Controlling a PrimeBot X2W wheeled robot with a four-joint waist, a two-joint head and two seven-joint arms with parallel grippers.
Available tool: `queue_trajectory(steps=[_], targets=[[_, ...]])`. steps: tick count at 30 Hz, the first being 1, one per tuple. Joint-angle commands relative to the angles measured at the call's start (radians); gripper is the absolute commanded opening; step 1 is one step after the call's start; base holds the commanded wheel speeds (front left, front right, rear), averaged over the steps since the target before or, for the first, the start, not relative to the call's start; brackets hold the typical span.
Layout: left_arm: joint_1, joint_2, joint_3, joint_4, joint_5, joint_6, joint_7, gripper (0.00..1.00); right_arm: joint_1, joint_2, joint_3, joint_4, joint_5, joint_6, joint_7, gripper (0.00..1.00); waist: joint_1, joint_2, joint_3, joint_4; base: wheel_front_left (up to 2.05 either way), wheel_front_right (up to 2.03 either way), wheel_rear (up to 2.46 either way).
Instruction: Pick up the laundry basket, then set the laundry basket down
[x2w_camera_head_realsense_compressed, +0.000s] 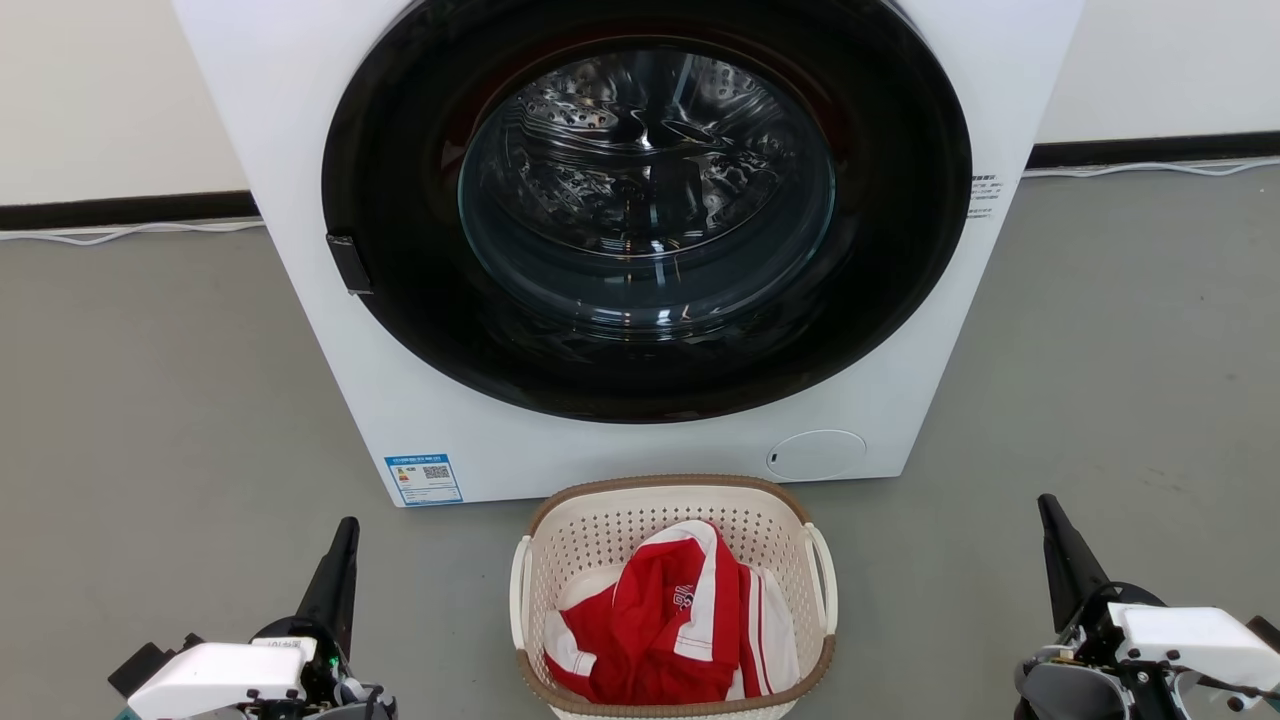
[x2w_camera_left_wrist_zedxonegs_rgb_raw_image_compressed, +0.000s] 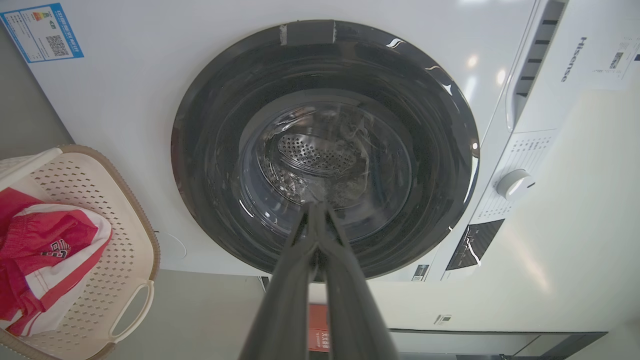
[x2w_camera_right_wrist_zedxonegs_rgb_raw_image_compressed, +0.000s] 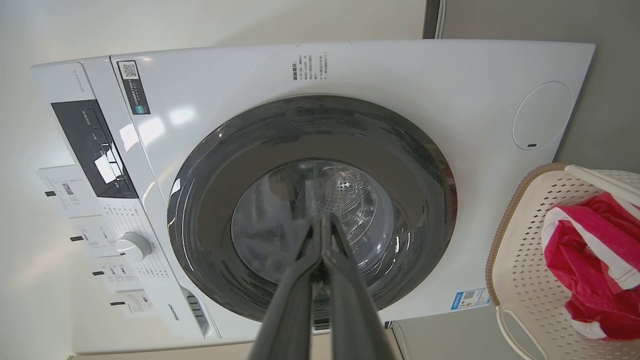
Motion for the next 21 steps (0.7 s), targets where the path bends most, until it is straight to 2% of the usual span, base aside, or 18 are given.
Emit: queue_trajectory(steps=[1,12,13,18,21], targets=[[-0.056,0.013,0.03,-0.029,-0.005,-0.007,0.006,0.0,-0.041,-0.004,0.018,-0.029,0.007,0.007,0.008,0.0,0.0,0.0,0.0,0.0,0.0,0.0,0.0],[-0.056,0.013,0.03,-0.029,-0.005,-0.007,0.006,0.0,-0.041,-0.004,0.018,-0.029,0.007,0.007,0.008,0.0,0.0,0.0,0.0,0.0,0.0,0.0,0.0],[0.0,0.0,0.0,0.0,0.0,0.0,0.0,1.0,0.0,0.0,0.0,0.0,0.0,0.0,0.0,1.0,0.0,0.0,0.0,0.0,0.0,0.0,0.0],[0.019,-0.006,-0.004,0.028,0.001,0.0,-0.008,1.0,0.021,0.003,0.004,0.023,0.001,0.0,-0.002,1.0,0.0001,0.0,0.001,0.0,0.0,0.0,0.0],[0.02,-0.006,-0.01,0.025,0.002,0.0,-0.017,1.0,0.022,0.003,0.005,0.017,0.002,0.0,-0.004,1.0,0.0015,0.0,0.0,0.0,0.0,0.0,0.0]])
